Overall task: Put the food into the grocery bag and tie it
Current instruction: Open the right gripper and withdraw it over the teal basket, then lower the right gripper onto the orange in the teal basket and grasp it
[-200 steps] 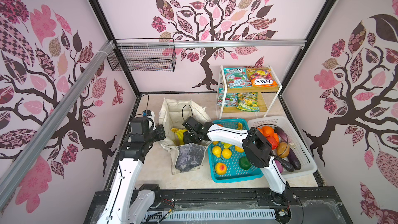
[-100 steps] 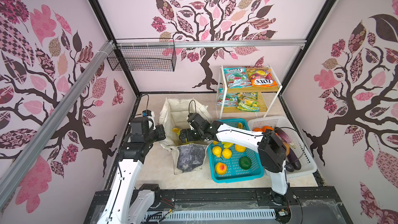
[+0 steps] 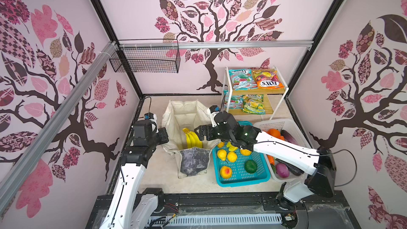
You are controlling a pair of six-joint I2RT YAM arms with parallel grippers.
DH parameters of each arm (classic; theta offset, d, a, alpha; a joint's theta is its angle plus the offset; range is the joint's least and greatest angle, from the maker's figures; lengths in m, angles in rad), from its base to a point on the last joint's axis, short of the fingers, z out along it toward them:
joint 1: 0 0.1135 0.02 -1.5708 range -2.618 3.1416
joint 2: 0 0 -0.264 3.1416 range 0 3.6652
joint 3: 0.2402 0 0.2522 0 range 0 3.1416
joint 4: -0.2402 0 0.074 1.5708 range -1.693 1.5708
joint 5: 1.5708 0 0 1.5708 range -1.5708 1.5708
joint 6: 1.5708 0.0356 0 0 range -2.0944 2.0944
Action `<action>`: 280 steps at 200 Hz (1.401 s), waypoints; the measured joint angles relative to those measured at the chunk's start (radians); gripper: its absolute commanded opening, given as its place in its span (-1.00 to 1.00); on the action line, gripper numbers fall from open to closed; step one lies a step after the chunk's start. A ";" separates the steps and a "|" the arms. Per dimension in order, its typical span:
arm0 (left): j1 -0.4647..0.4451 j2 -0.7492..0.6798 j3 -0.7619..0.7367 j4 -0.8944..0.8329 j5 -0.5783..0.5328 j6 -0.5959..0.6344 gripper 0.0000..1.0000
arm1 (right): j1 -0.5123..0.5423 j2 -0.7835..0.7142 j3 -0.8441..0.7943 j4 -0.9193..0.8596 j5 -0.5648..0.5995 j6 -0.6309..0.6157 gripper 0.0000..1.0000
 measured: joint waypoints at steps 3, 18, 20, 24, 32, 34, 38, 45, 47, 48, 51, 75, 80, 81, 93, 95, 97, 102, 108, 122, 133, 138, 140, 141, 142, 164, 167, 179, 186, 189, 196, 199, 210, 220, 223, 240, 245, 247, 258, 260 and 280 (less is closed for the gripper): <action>0.000 -0.001 0.000 0.000 -0.001 0.000 -1.00 | 0.000 -0.012 -0.006 -0.002 0.005 -0.008 0.99; 0.000 -0.009 0.000 0.000 -0.003 0.000 -1.00 | -0.003 -0.102 -0.045 -0.011 0.053 -0.046 0.99; 0.000 -0.010 0.000 0.000 -0.004 0.000 -1.00 | -0.005 -0.116 -0.052 -0.010 0.062 -0.050 0.99; 0.000 -0.011 0.000 0.000 -0.005 0.000 -1.00 | -0.006 -0.141 -0.064 -0.010 0.072 -0.056 0.99; 0.000 -0.014 0.000 0.000 -0.005 0.000 -1.00 | -0.011 -0.206 -0.095 -0.011 0.102 -0.072 0.99; 0.000 -0.014 0.000 0.000 -0.005 0.000 -1.00 | -0.013 -0.217 -0.101 -0.010 0.106 -0.075 0.99; 0.000 -0.014 0.000 0.000 -0.005 0.000 -1.00 | -0.017 -0.246 -0.115 -0.010 0.114 -0.079 0.99; 0.000 -0.014 0.000 0.000 -0.006 0.000 -1.00 | -0.034 -0.300 -0.141 -0.009 0.120 -0.089 0.99; 0.000 -0.014 0.000 0.000 -0.007 0.000 -1.00 | -0.042 -0.316 -0.148 -0.009 0.117 -0.092 0.99; 0.000 -0.014 0.000 0.000 -0.007 0.000 -1.00 | -0.045 -0.321 -0.151 -0.009 0.115 -0.092 0.99; 0.000 -0.014 0.000 0.000 -0.008 0.000 -1.00 | -0.056 -0.341 -0.161 -0.010 0.116 -0.094 0.99; 0.000 -0.014 -0.001 0.000 -0.016 0.000 -1.00 | -0.212 -0.457 -0.240 -0.011 0.079 -0.102 0.99; -0.001 -0.015 -0.002 0.000 -0.017 0.000 -1.00 | -0.243 -0.473 -0.261 -0.013 0.076 -0.103 0.99; -0.001 -0.015 -0.002 0.000 -0.018 0.000 -1.00 | -0.248 -0.476 -0.266 -0.013 0.075 -0.103 0.99; -0.001 -0.016 -0.002 -0.001 -0.022 -0.002 -1.00 | -0.294 -0.498 -0.319 -0.011 0.069 -0.107 0.96; -0.001 -0.016 -0.002 0.000 -0.022 -0.002 -1.00 | -0.297 -0.500 -0.327 -0.012 0.068 -0.108 0.96; -0.001 -0.016 -0.002 0.000 -0.023 -0.003 -1.00 | -0.299 -0.500 -0.333 -0.013 0.066 -0.109 0.95; -0.001 -0.017 -0.002 0.000 -0.023 -0.003 -1.00 | -0.303 -0.499 -0.348 -0.013 0.065 -0.114 0.95; -0.001 -0.018 -0.003 0.000 -0.023 -0.004 -1.00 | -0.306 -0.492 -0.365 -0.014 0.063 -0.120 0.93; -0.001 -0.018 -0.004 0.000 -0.023 -0.005 -1.00 | -0.307 -0.463 -0.384 -0.025 0.059 -0.129 0.81; -0.001 -0.018 -0.006 0.001 -0.023 -0.005 -1.00 | -0.307 -0.430 -0.385 -0.031 0.064 -0.135 0.80; -0.001 -0.018 -0.006 0.001 -0.023 -0.006 -1.00 | -0.307 -0.416 -0.385 -0.031 0.068 -0.137 0.79; -0.001 -0.018 -0.007 0.001 -0.023 -0.006 -1.00 | -0.307 -0.411 -0.385 -0.031 0.068 -0.138 0.79; -0.001 -0.018 -0.007 0.001 -0.023 -0.006 -1.00 | -0.307 -0.407 -0.386 -0.030 0.069 -0.140 0.79; -0.001 -0.018 -0.007 0.001 -0.023 -0.006 -1.00 | -0.307 -0.406 -0.386 -0.031 0.070 -0.140 0.79; -0.001 -0.017 -0.008 0.001 -0.023 -0.008 -1.00 | -0.307 -0.361 -0.403 -0.015 0.078 -0.150 0.77; -0.001 -0.017 -0.008 0.001 -0.023 -0.008 -1.00 | -0.307 -0.356 -0.406 -0.010 0.077 -0.151 0.76; -0.001 -0.017 -0.008 0.001 -0.023 -0.008 -1.00 | -0.307 -0.326 -0.422 0.016 0.062 -0.158 0.76; -0.001 -0.017 -0.008 0.001 -0.024 -0.008 -1.00 | -0.307 -0.305 -0.431 0.032 0.048 -0.161 0.76; -0.001 -0.017 -0.008 0.001 -0.024 -0.008 -1.00 | -0.307 -0.294 -0.435 0.039 0.039 -0.163 0.76; -0.001 -0.017 -0.008 0.001 -0.024 -0.008 -1.00 | -0.307 -0.271 -0.440 0.052 0.021 -0.164 0.76; -0.001 -0.017 -0.008 0.001 -0.024 -0.008 -1.00 | -0.307 -0.261 -0.441 0.056 0.012 -0.165 0.75; -0.001 -0.017 -0.008 0.001 -0.024 -0.008 -1.00 | -0.307 -0.215 -0.441 0.072 -0.019 -0.166 0.77; -0.001 -0.018 -0.008 0.001 -0.024 -0.008 -1.00 | -0.307 -0.179 -0.439 0.086 -0.041 -0.167 0.77; -0.001 -0.018 -0.008 0.001 -0.024 -0.008 -1.00 | -0.307 -0.170 -0.438 0.089 -0.046 -0.167 0.77; -0.002 -0.019 -0.008 0.001 -0.024 -0.008 -1.00 | -0.307 -0.120 -0.427 0.097 -0.056 -0.170 0.77; -0.002 -0.021 -0.009 0.002 -0.025 -0.008 -1.00 | -0.307 -0.106 -0.422 0.097 -0.055 -0.170 0.77; -0.002 -0.021 -0.010 0.001 -0.025 -0.008 -1.00 | -0.307 -0.100 -0.419 0.098 -0.054 -0.170 0.77; -0.002 -0.024 -0.011 0.001 -0.027 -0.008 -1.00 | -0.307 -0.073 -0.408 0.111 -0.049 -0.170 0.78; -0.002 -0.024 -0.011 0.001 -0.028 -0.008 -1.00 | -0.307 -0.068 -0.406 0.113 -0.048 -0.170 0.78; -0.002 -0.025 -0.013 0.002 -0.028 -0.008 -1.00 | -0.307 -0.032 -0.399 0.143 -0.043 -0.170 0.79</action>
